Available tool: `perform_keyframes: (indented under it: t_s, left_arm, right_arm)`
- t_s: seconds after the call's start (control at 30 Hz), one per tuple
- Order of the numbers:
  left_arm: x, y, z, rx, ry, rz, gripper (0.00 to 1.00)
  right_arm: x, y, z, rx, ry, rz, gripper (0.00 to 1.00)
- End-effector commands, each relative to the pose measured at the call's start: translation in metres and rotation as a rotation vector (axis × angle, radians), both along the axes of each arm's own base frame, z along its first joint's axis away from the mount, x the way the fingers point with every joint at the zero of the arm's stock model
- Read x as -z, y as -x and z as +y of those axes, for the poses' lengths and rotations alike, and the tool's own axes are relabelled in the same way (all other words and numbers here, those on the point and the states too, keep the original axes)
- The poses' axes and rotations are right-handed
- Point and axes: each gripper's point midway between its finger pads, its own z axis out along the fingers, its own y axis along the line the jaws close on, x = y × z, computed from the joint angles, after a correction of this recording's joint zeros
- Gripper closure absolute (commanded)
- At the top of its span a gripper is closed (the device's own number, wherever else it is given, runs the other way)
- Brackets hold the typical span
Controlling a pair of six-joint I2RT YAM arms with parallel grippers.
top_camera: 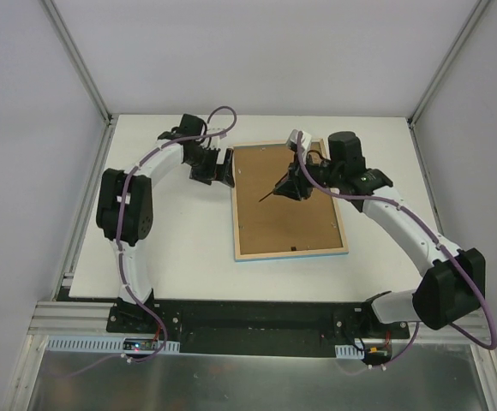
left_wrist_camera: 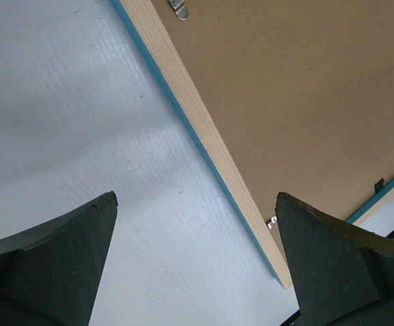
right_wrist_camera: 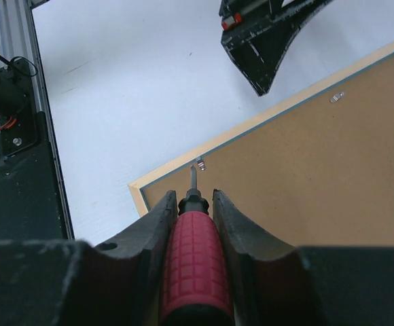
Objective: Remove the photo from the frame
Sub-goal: Release the photo frame item from the photo frame.
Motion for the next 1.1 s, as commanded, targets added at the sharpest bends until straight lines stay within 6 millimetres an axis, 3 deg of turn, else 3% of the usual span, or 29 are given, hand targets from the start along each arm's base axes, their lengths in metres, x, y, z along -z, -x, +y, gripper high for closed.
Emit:
perform_keyframes:
  t_s: [0.0,0.2,0.33,0.5,0.67,0.87,1.07]
  left_arm:
    - [0.009,-0.012,0.000,-0.038,-0.007,0.019,0.04]
    - [0.027,-0.014,0.000,-0.060,-0.031,0.059,0.09]
    - [0.035,-0.009,-0.013,-0.043,-0.011,0.098,0.11]
    - [0.045,0.001,-0.034,0.013,0.006,0.127,0.14]
    - [0.053,0.004,-0.041,0.028,0.004,0.127,0.19]
    - [0.056,0.001,-0.044,-0.024,0.016,0.133,0.45]
    - [0.058,0.002,-0.044,-0.052,0.018,0.143,0.57]
  right_arm:
    - [-0.009,-0.005,0.016,-0.027,-0.038,-0.099,0.99]
    - [-0.009,0.002,0.022,-0.015,-0.080,-0.007,0.99]
    - [-0.011,0.006,0.024,-0.022,-0.100,-0.002,0.99]
    - [0.004,0.006,0.022,-0.022,-0.081,0.001,0.99]
    - [0.015,0.004,0.023,-0.020,-0.064,0.023,0.99]
    - [0.028,-0.004,0.024,0.011,-0.049,0.043,0.99]
    - [0.057,-0.031,0.028,0.164,-0.063,0.129,0.99]
